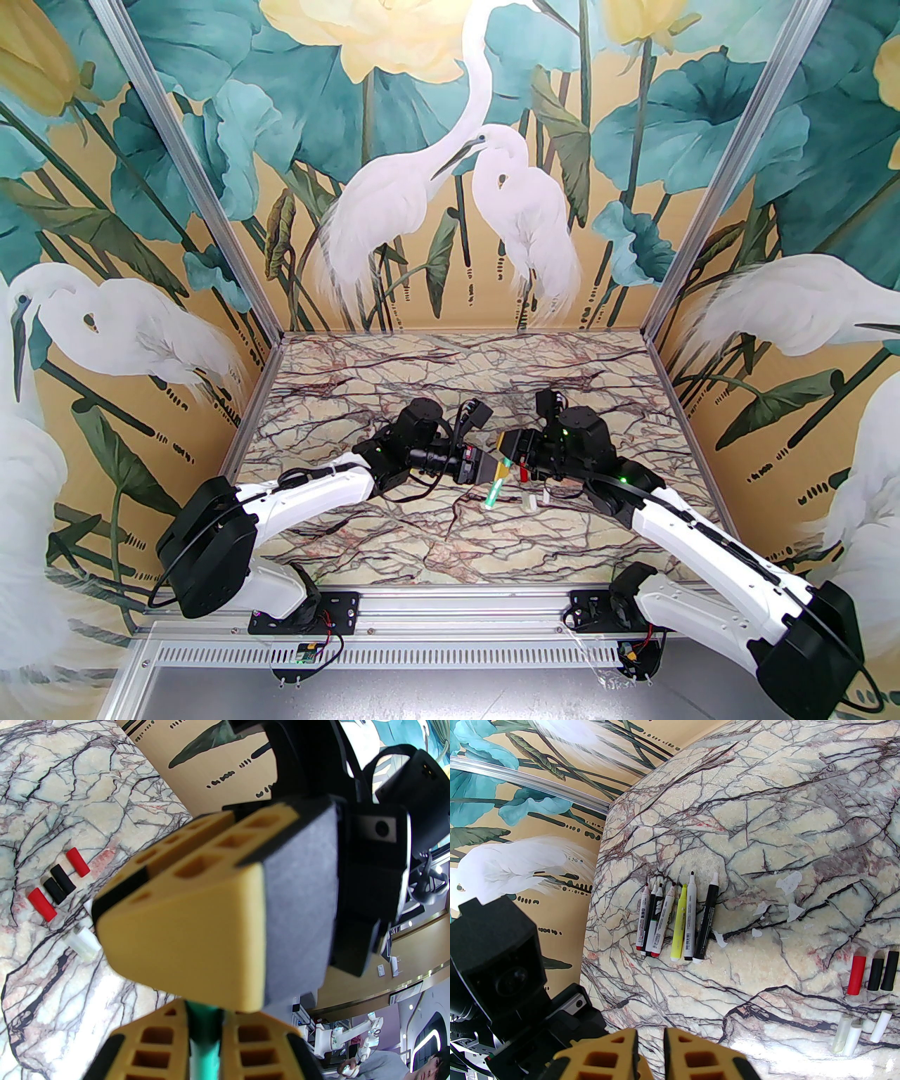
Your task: Open the pen caps
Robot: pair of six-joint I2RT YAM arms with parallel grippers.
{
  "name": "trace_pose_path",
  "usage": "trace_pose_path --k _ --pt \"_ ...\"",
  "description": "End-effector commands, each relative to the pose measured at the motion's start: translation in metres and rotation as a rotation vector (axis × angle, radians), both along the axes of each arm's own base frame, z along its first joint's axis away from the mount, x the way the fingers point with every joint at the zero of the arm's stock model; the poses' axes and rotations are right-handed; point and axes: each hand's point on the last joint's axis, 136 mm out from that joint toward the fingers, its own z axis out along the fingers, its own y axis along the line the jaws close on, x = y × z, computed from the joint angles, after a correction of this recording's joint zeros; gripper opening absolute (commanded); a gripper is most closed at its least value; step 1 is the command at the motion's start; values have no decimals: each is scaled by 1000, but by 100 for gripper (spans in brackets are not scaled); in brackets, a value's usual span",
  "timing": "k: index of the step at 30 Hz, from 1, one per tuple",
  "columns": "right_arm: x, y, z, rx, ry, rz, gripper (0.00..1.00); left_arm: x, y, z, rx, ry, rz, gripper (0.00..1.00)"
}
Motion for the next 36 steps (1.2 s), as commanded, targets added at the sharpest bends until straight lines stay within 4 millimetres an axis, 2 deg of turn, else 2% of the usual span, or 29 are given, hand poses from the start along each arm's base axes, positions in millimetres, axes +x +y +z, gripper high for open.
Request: trace_pose_path --k 1,7,15,24,32,36 --pt "2 1 11 35 -32 -14 16 -2 1 3 -28 -8 17 20" --pt "4 4 28 116 -69 -28 15 -6 -1 11 -108 -24 43 32" --pt "5 6 39 183 -92 -35 15 -11 -5 14 -140 -19 29 39" --pt "1 7 26 128 -72 -18 15 -6 -1 15 -121 -42 67 36" --pt "-2 6 20 80 -77 -10 14 -4 -1 16 -110 -35 82 24" --pt "-1 7 24 107 -95 -18 15 -3 -2 13 -96 -23 79 18"
